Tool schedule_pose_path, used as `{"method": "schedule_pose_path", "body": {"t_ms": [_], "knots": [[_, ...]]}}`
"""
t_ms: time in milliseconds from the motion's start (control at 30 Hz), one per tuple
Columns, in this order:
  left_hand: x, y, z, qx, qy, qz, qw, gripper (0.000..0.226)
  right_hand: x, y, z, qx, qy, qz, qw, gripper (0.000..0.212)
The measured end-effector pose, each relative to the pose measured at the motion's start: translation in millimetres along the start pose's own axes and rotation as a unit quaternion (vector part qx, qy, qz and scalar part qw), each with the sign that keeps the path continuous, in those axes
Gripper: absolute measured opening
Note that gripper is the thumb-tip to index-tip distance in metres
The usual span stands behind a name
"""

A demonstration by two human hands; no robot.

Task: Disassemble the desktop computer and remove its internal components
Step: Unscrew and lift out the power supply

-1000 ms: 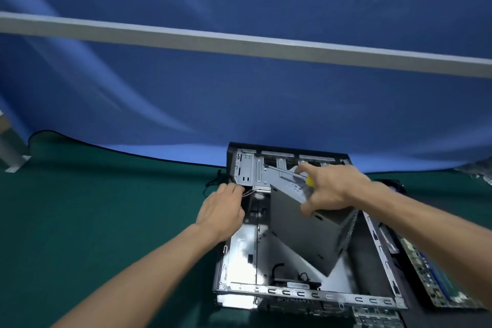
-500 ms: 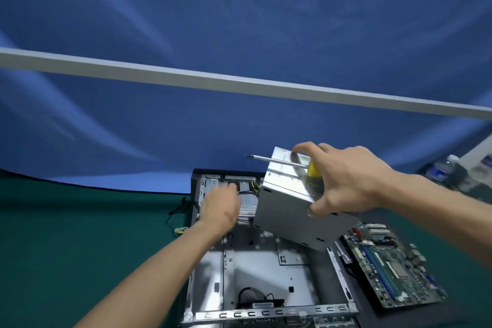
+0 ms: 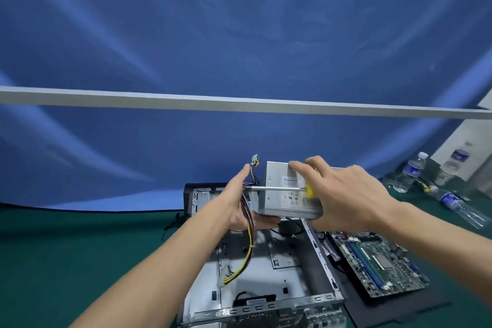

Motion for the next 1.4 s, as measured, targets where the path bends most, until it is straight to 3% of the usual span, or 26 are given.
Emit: {"method": "schedule_pose_path", "body": {"t_ms": [200, 267, 433, 533, 600, 633, 700, 800, 900, 967, 1033, 1167, 1400], "knots": [[-44, -11, 17, 0.013, -0.007, 0.036, 0.999, 0.058, -16, 24, -28, 0.047, 0.004, -0.001, 0.999, 0.076], [-59, -15, 30, 0.007, 0.029, 0.039, 0.999, 0.045, -35, 39, -39, 0.056, -0.002, 0.006, 0.998, 0.071], [-115, -30, 79, -0.034, 0.096, 0.044, 0.994, 0.041, -96, 98, -70, 0.043, 0.009, 0.050, 0.998, 0.073], [-157, -35, 112, -0.067, 0.129, 0.032, 0.989, 0.048, -134, 142, -93, 0.044, 0.007, 0.110, 0.993, 0.071], [-179, -38, 135, -0.095, 0.144, 0.041, 0.984, 0.032, -155, 170, -110, 0.042, 0.023, 0.193, 0.980, 0.072], [-188, -40, 145, -0.115, 0.162, 0.062, 0.978, 0.027, -166, 184, -118, 0.026, 0.044, 0.255, 0.966, 0.072], [-196, -45, 168, -0.145, 0.204, 0.094, 0.964, 0.042, -194, 212, -128, -0.047, 0.081, 0.401, 0.911, 0.065], [-203, -53, 196, -0.204, 0.268, 0.134, 0.932, 0.033, -265, 243, -133, -0.219, 0.062, 0.531, 0.816, 0.035], [-205, -65, 227, -0.231, 0.305, 0.182, 0.906, 0.037, -334, 247, -135, -0.319, 0.000, 0.592, 0.740, 0.040], [-205, -73, 246, -0.231, 0.306, 0.200, 0.902, 0.047, -367, 241, -140, -0.337, -0.023, 0.646, 0.685, 0.045], [-205, -81, 263, -0.224, 0.303, 0.219, 0.900, 0.051, -392, 236, -145, -0.339, -0.040, 0.675, 0.654, 0.051], [-200, -95, 297, -0.180, 0.269, 0.202, 0.924, 0.052, -425, 234, -154, -0.342, -0.053, 0.666, 0.661, 0.060], [-206, -122, 345, -0.109, 0.219, 0.116, 0.963, 0.049, -453, 252, -163, -0.367, -0.072, 0.607, 0.701, 0.051]]}}
Point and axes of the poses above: each hand's wrist, its own z-axis towards the middle knuckle, its own x-axis out of the back of the hand, y = z × x, the point moved 5 cm from there along z, towards the middle knuckle, and after that the axes turned 9 degrees about x, right-handed, at the moved point
